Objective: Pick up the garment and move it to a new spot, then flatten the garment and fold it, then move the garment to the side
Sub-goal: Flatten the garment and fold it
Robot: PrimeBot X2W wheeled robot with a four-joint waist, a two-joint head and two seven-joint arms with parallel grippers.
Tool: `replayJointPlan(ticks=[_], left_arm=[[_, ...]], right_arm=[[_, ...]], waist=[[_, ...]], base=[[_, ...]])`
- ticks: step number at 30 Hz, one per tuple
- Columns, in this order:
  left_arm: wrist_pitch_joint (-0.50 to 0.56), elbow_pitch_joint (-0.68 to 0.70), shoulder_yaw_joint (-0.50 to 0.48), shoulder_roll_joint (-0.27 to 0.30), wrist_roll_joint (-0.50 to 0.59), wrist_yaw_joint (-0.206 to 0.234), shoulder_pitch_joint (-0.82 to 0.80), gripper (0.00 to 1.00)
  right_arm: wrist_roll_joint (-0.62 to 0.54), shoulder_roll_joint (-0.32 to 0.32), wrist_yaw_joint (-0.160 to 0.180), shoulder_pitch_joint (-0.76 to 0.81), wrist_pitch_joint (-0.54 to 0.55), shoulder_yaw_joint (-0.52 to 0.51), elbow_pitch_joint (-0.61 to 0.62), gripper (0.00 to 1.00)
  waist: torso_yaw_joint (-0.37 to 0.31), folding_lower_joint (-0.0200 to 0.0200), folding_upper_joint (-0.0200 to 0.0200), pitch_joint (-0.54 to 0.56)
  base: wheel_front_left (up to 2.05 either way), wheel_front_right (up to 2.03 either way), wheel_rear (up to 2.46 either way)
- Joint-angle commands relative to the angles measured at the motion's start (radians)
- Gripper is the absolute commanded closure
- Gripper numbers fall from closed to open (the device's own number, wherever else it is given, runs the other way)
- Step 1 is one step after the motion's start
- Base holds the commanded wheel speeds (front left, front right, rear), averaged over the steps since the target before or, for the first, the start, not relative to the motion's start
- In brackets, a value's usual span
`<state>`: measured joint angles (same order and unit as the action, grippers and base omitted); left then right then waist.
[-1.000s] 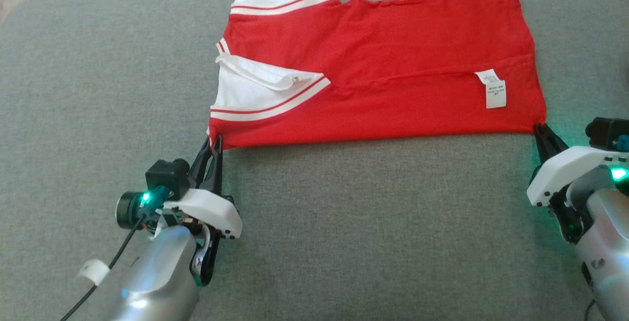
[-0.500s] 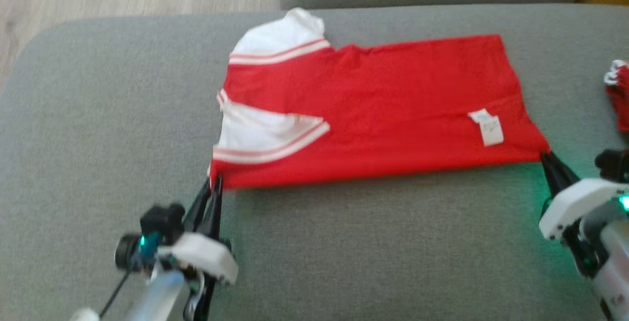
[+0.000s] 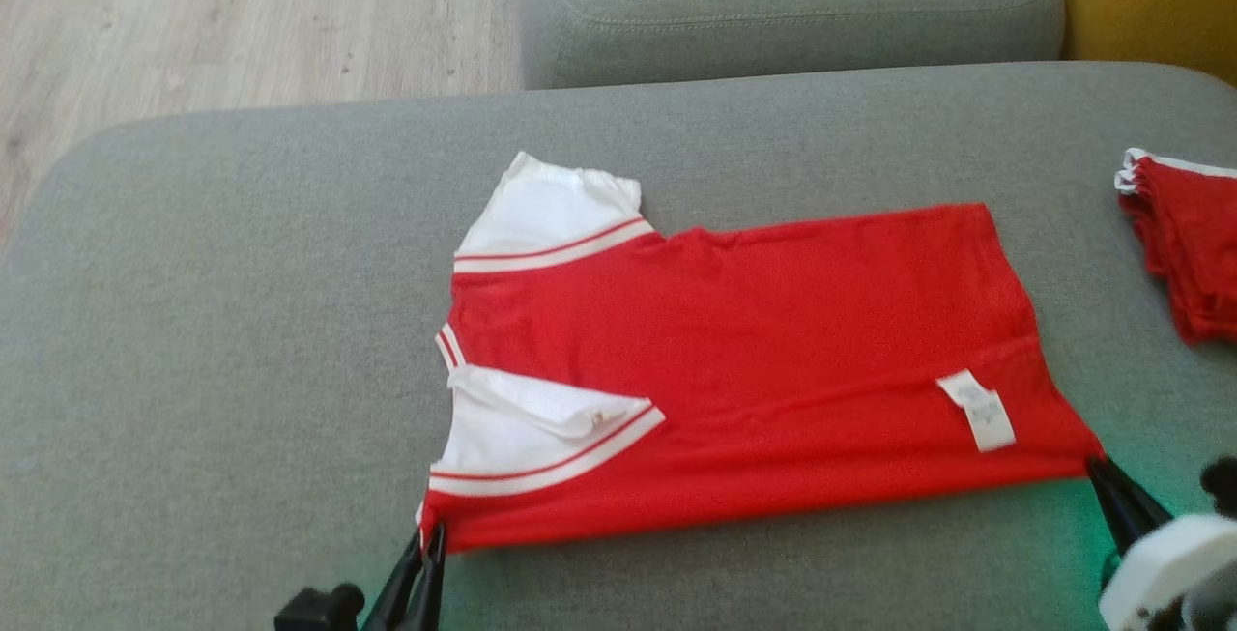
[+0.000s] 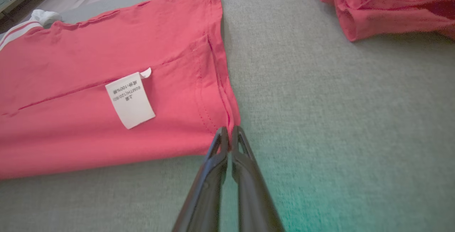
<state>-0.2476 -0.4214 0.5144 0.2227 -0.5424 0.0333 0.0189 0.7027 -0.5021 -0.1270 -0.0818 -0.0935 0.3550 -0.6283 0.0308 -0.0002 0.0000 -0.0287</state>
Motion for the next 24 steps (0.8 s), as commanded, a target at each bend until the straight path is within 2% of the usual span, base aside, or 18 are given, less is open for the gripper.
replayJointPlan(ticks=[1, 9, 14, 15, 16, 17, 18, 19, 24], left_arm=[[-0.003, 0.042, -0.039, 0.029, -0.008, 0.015, -0.011, 1.0], [0.021, 0.111, -0.029, 0.041, -0.01, 0.045, 0.041, 1.0], [0.026, 0.117, -0.026, 0.04, -0.01, 0.05, 0.036, 1.0], [0.03, 0.117, -0.024, 0.04, -0.01, 0.051, 0.034, 1.0], [0.034, 0.117, -0.023, 0.041, -0.01, 0.053, 0.032, 0.89], [0.037, 0.117, -0.022, 0.041, -0.01, 0.054, 0.029, 0.7], [0.04, 0.118, -0.022, 0.04, -0.01, 0.057, 0.025, 0.39], [0.042, 0.12, -0.023, 0.04, -0.01, 0.059, 0.022, 0.0], [0.07, 0.16, -0.028, 0.054, -0.011, 0.073, -0.001, 0.0]], right_arm=[[-0.009, -0.049, -0.004, 0.017, 0.005, -0.024, 0.037, 1.0], [-0.064, -0.007, -0.004, 0.133, 0.078, -0.145, 0.158, 1.0], [-0.093, 0.027, -0.004, 0.165, 0.131, -0.184, 0.203, 1.0], [-0.099, 0.034, -0.004, 0.172, 0.147, -0.192, 0.216, 0.51], [-0.105, 0.04, -0.004, 0.178, 0.159, -0.202, 0.229, 0.0], [-0.114, 0.044, -0.004, 0.183, 0.162, -0.214, 0.245, 0.0], [-0.123, 0.047, -0.004, 0.187, 0.162, -0.223, 0.263, 0.0], [-0.132, 0.049, -0.004, 0.192, 0.16, -0.231, 0.28, 0.0], [-0.176, 0.072, -0.004, 0.196, 0.134, -0.282, 0.385, 0.0]], waist=[[-0.003, 0.0002, 0.0, 0.005], [-0.01, 0.0002, 0.0, 0.0], [-0.011, 0.0002, 0.0, -0.005], [-0.012, 0.0002, 0.0, -0.006], [-0.012, 0.0002, 0.0, -0.008], [-0.013, 0.0002, 0.0, -0.011], [-0.013, 0.0002, 0.0, -0.013], [-0.014, 0.0002, 0.0, -0.015], [-0.025, 0.0002, 0.0, -0.028]], base=[[0.0, 0.0, 0.0], [0.0, 0.0, 0.0], [0.0, 0.0, 0.0], [0.0, 0.0, 0.0], [0.0, 0.0, 0.0], [0.0, 0.0, 0.0], [0.0, 0.0, 0.0], [0.0, 0.0, 0.0], [0.0, 0.0, 0.0]])
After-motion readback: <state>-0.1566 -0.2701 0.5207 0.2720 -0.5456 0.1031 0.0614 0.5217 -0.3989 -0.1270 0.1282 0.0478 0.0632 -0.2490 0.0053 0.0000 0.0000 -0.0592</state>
